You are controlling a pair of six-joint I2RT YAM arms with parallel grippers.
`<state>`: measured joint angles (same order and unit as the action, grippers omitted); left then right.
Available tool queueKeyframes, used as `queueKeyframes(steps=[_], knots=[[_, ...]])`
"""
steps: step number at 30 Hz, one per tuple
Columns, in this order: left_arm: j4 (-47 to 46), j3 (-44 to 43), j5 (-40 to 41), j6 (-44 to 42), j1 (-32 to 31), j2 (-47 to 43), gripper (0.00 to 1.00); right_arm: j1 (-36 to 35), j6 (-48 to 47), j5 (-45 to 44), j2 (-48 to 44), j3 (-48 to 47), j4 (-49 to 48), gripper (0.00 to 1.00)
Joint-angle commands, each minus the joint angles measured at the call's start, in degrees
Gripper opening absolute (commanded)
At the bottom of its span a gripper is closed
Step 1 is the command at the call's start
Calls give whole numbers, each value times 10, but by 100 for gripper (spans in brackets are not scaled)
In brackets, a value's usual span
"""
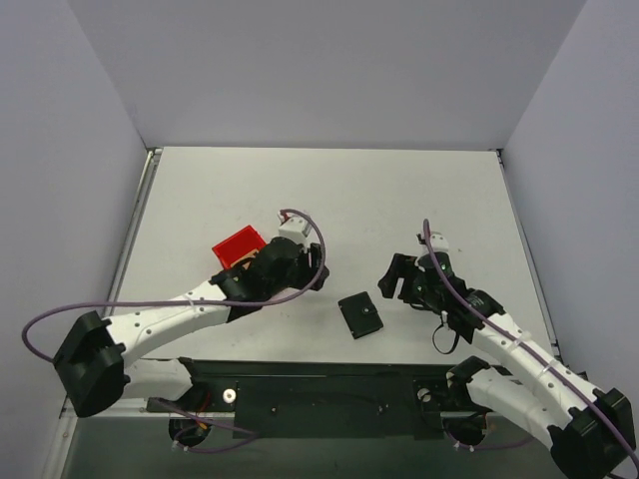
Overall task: Put the credit cards into the card holder
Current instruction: Reset both arms
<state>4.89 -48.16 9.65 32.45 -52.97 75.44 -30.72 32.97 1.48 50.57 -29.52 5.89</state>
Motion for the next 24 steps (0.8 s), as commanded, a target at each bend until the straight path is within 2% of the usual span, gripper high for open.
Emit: queueKeyframes(steps=[1, 2, 3, 5, 8, 14, 24], knots=[[78, 22, 106, -1, 24, -84, 68, 1, -12, -54, -44, 9, 41, 77], [95, 27, 115, -1, 35, -101, 72, 2, -12, -59, -50, 10, 45, 81], [102, 29, 120, -1, 41, -113, 75, 2, -12, -61, -54, 10, 46, 89], [125, 39, 126, -1, 63, -140, 81, 1, -14, -67, -56, 7, 50, 95], [159, 51, 149, 6, 90, -170, 83, 2, -11, -77, -55, 5, 56, 96], [204, 51, 204, 22, 96, -176, 86, 1, -17, -96, -49, 3, 53, 97], [184, 60, 203, 19, 95, -196, 88, 1, -28, -100, -35, -4, 53, 98]])
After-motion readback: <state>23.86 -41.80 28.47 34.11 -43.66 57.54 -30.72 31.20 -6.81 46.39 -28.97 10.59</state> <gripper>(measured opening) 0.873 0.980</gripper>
